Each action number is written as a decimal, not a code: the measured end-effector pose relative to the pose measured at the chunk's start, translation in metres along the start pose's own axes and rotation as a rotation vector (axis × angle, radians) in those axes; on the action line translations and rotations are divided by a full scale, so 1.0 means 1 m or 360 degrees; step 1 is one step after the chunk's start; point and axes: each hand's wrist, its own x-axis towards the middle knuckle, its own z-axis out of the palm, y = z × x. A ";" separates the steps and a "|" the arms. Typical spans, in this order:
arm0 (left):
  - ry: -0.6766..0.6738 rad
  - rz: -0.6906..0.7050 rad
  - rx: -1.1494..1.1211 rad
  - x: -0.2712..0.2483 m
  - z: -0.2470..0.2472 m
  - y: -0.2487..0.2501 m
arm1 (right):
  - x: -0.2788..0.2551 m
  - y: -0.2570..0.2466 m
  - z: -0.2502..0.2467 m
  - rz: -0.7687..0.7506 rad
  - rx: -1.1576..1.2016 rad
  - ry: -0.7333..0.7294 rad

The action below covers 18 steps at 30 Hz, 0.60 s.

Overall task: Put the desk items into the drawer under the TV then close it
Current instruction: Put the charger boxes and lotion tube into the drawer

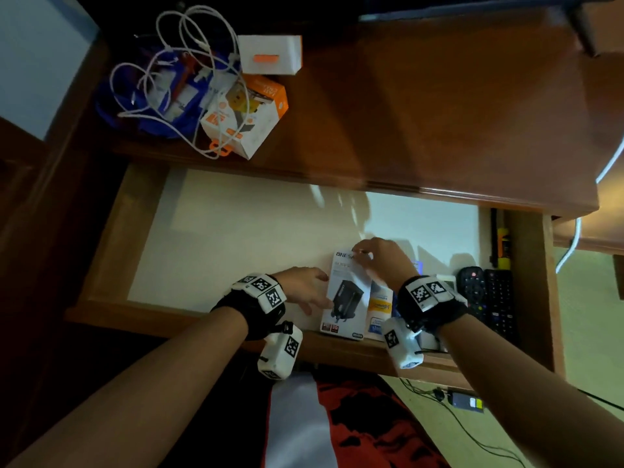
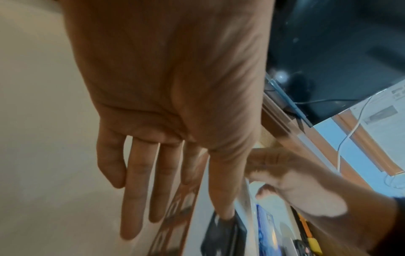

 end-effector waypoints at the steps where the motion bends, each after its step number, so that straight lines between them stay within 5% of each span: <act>1: 0.0027 0.0023 0.0059 -0.003 -0.008 -0.003 | 0.001 -0.004 0.001 0.0003 -0.0063 -0.0039; 9: 0.1135 0.0835 0.0047 -0.046 -0.115 -0.006 | 0.024 -0.043 -0.005 0.0273 -0.0298 -0.0111; 12: 0.1266 0.1199 0.0388 -0.054 -0.163 -0.001 | 0.040 -0.085 -0.021 0.0207 -0.0049 0.0287; 18: 0.1542 0.0958 0.1237 -0.051 -0.209 0.005 | 0.085 -0.186 -0.080 0.0003 0.0320 0.1130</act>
